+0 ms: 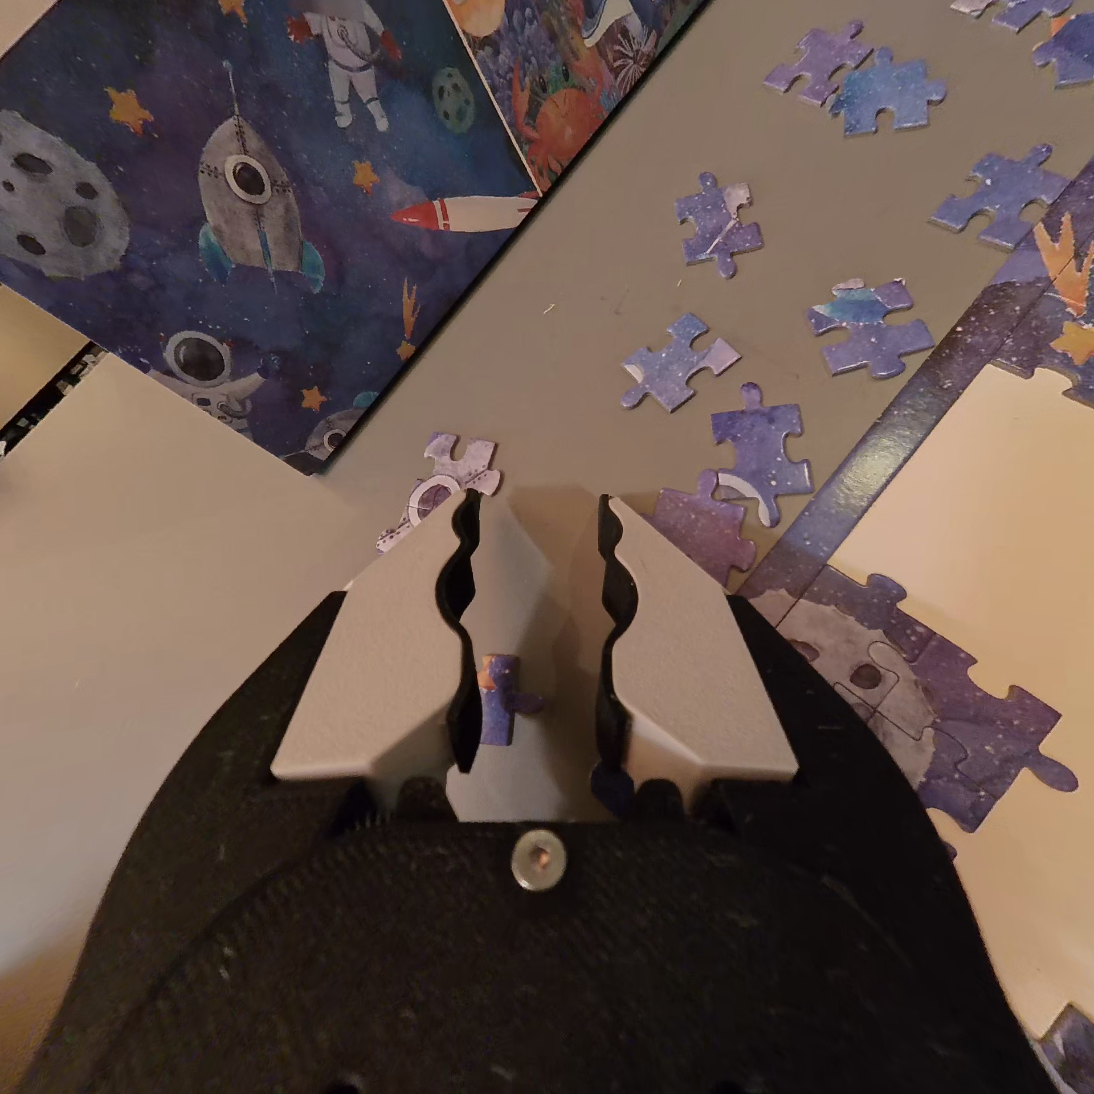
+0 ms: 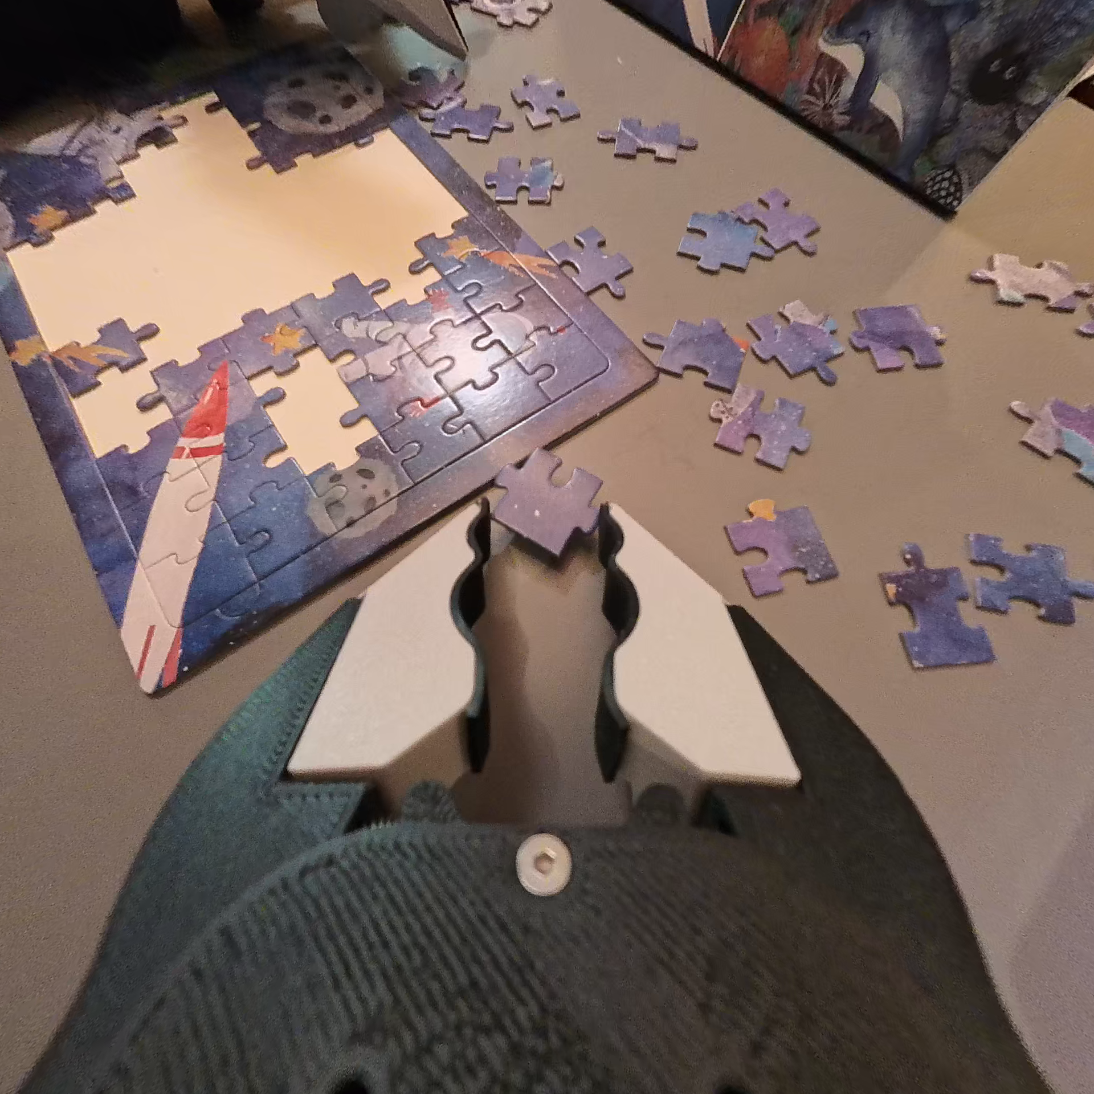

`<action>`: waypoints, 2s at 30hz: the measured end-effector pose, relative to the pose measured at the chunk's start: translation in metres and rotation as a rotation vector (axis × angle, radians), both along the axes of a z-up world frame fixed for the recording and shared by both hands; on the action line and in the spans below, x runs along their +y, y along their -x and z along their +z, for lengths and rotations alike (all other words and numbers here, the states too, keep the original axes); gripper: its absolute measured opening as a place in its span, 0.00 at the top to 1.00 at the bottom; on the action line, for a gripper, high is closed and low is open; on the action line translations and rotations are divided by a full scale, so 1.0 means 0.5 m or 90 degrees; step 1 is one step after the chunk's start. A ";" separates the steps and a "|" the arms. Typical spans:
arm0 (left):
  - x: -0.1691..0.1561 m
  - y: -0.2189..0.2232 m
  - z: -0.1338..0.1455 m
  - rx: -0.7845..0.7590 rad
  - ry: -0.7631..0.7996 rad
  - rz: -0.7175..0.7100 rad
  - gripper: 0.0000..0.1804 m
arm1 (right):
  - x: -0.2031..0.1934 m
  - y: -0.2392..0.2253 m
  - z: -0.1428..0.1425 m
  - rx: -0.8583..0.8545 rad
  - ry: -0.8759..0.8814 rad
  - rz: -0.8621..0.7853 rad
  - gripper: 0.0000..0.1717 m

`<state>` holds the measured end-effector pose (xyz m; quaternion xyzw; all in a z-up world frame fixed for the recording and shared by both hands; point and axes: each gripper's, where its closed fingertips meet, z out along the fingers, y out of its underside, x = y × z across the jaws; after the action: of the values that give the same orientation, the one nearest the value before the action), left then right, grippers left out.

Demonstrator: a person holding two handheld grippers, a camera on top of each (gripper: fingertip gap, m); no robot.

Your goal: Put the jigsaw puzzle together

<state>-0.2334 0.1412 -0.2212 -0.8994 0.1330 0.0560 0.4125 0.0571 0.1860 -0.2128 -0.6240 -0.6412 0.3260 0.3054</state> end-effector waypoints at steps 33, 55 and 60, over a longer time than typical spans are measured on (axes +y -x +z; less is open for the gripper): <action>-0.247 -0.427 0.119 -0.369 0.091 -0.386 0.89 | -0.327 0.074 -0.010 -0.066 0.067 0.032 0.69; -0.266 -0.500 0.010 -0.252 0.169 -0.361 0.77 | -0.346 0.068 -0.009 -0.068 0.027 0.107 0.70; -0.274 -0.511 0.011 -0.271 0.179 -0.378 0.74 | -0.346 0.069 -0.018 -0.073 -0.005 0.132 0.68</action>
<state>0.0220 0.0044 -0.2158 -0.8610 0.3053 -0.2724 0.3020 0.0228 0.0131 -0.2219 -0.5708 -0.7198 0.3174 0.2351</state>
